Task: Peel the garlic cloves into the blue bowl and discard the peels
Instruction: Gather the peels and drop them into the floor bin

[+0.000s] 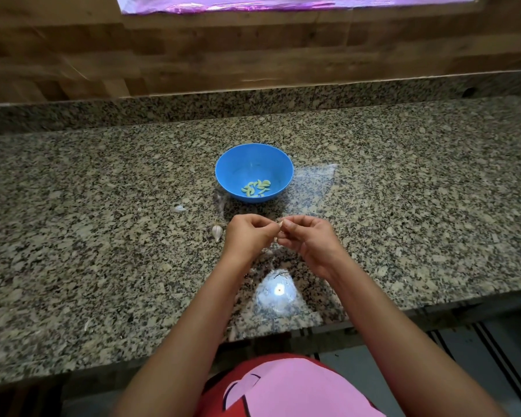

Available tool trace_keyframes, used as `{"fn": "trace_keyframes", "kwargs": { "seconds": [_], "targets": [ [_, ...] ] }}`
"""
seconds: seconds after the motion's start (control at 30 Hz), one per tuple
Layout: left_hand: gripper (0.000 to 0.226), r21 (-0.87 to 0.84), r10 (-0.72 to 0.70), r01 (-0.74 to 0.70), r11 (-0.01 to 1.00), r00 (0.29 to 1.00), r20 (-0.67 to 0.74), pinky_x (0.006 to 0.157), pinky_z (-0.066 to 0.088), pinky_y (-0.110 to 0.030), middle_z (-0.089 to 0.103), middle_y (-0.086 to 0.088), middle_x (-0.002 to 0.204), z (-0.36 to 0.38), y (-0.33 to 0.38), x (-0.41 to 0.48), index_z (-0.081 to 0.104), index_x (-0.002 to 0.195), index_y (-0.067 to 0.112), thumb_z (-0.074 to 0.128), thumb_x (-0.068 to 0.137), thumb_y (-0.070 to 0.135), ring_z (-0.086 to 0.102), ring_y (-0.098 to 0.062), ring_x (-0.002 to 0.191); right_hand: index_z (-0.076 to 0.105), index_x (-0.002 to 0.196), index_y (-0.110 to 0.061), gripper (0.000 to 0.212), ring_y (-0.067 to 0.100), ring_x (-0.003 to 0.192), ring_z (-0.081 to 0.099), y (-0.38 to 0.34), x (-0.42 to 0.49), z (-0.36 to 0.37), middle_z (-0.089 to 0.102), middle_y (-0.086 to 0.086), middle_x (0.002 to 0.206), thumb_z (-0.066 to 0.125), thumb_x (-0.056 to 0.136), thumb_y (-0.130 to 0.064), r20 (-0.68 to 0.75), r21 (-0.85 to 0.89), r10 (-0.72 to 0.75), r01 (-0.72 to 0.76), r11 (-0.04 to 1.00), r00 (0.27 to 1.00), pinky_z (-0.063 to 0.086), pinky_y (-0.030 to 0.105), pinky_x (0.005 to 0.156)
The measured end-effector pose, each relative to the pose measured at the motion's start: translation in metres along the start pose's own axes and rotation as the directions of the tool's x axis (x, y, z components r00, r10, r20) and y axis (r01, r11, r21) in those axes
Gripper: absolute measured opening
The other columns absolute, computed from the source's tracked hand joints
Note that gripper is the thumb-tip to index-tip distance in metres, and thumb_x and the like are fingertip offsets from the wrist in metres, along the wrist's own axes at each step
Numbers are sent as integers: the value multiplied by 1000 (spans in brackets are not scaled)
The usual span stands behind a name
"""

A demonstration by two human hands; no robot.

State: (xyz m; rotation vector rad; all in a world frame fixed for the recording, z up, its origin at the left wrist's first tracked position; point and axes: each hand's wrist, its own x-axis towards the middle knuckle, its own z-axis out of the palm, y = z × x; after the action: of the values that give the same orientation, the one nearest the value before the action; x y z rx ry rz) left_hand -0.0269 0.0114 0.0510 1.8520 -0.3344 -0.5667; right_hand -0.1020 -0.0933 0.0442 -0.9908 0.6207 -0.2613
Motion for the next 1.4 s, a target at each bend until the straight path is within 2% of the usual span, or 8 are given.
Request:
{"fn": "trace_keyframes", "kwargs": {
  "seconds": [0.17,0.37,0.6,0.77,0.93,1.07,1.23,1.4],
  "targets": [
    [8,-37,-30,31,999,999,11,66,52,-32,68,-6,71,2,-9,5,68,73,12,69,81,14,59,-16,65,60,89,6,7,17,60,60,0,-2,-2,62,12,72,53,89,3,15,79,97,-98,992,995,56,21,56],
    [18,97,23,-18,995,999,-48,54,49,-22,70,-4,77,11,-12,6,69,85,8,69,82,26,62,-13,65,62,85,2,5,15,61,63,4,4,-4,66,11,74,59,84,6,-22,35,104,-103,994,994,56,20,57],
    [8,133,-39,56,990,992,-123,66,50,-27,67,-1,79,1,-24,16,65,83,12,63,85,20,63,-18,74,64,106,1,19,14,60,55,0,14,-11,64,9,80,60,88,-2,-45,-480,-4,-18,877,999,49,25,59],
    [16,434,32,-19,901,999,-23,78,51,-27,67,0,94,-4,-23,18,67,100,11,66,84,14,63,-15,87,67,93,-7,11,13,65,57,0,14,-9,65,6,78,58,89,-1,0,-570,-48,39,821,999,51,21,62],
    [16,-62,-130,139,988,982,134,63,55,-20,69,-10,87,0,-21,21,67,94,4,67,86,17,64,-16,76,67,84,-16,14,23,83,63,3,14,-5,69,12,88,62,87,-3,86,-594,-111,141,792,990,52,44,86],
    [10,-205,-216,243,948,966,144,60,55,-20,65,-10,76,2,-18,24,65,90,-2,63,87,8,62,-13,64,68,95,-8,11,26,85,63,3,16,-6,68,21,97,65,86,-5,79,-615,-141,160,772,987,52,51,87],
    [12,-270,-241,274,923,959,150,58,54,-18,64,-10,72,5,-13,24,64,77,2,60,88,2,60,-12,59,69,100,-9,16,27,85,66,2,15,-9,70,16,93,65,85,-4,83,-660,-163,177,730,983,54,49,85],
    [12,-321,-268,302,898,952,146,54,53,-17,63,-10,68,10,-13,26,63,76,1,61,88,2,61,-8,50,70,103,-8,17,14,82,67,4,10,-8,70,3,90,63,88,-9,113,-773,-298,272,573,948,56,27,78]
  ]
}}
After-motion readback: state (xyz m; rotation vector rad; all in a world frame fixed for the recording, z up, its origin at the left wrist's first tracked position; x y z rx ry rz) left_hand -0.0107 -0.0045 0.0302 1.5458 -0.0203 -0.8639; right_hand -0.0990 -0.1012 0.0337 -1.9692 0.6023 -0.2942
